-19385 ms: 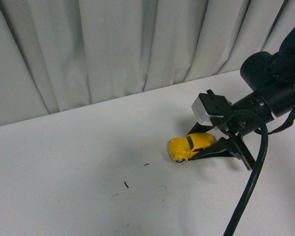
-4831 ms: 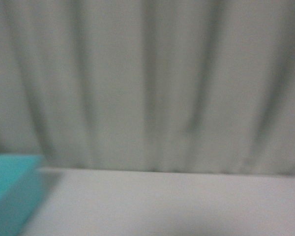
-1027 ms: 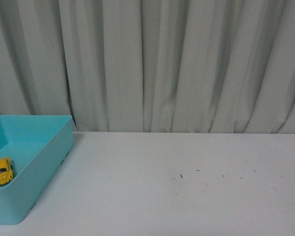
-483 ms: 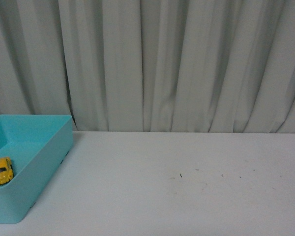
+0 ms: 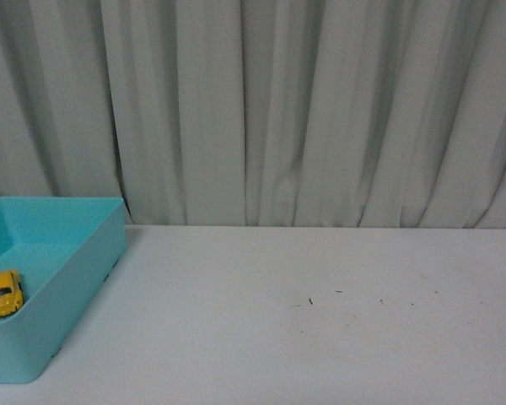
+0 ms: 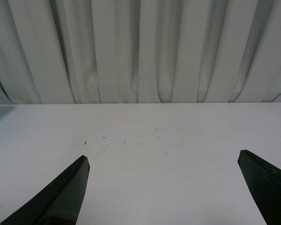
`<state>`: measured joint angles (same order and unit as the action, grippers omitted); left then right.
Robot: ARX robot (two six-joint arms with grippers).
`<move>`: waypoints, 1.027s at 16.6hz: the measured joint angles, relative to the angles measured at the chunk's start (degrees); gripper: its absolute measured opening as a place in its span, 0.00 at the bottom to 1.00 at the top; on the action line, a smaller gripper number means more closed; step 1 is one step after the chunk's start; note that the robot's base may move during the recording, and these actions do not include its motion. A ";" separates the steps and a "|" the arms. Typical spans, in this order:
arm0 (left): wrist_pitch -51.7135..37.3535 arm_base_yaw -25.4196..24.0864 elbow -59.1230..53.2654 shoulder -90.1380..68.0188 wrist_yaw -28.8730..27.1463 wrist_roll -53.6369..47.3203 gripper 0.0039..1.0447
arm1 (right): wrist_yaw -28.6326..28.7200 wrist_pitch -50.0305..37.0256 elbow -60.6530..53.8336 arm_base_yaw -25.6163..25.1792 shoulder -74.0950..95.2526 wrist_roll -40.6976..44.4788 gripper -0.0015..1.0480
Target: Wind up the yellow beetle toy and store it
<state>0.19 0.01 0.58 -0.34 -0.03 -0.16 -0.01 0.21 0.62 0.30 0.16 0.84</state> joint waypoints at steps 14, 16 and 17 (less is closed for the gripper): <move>-0.07 0.00 0.00 0.00 0.04 0.00 0.94 | 0.00 -0.02 0.00 0.00 0.02 -0.02 0.94; 0.07 0.00 0.00 0.00 0.02 -0.02 0.94 | 0.00 0.00 0.00 0.00 0.02 -0.07 0.94; 0.00 0.00 0.00 0.00 0.02 -0.02 0.94 | 0.00 -0.02 0.00 0.00 0.02 -0.09 0.94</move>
<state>0.19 0.01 0.58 -0.34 -0.01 -0.19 -0.01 0.19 0.62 0.30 0.19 0.75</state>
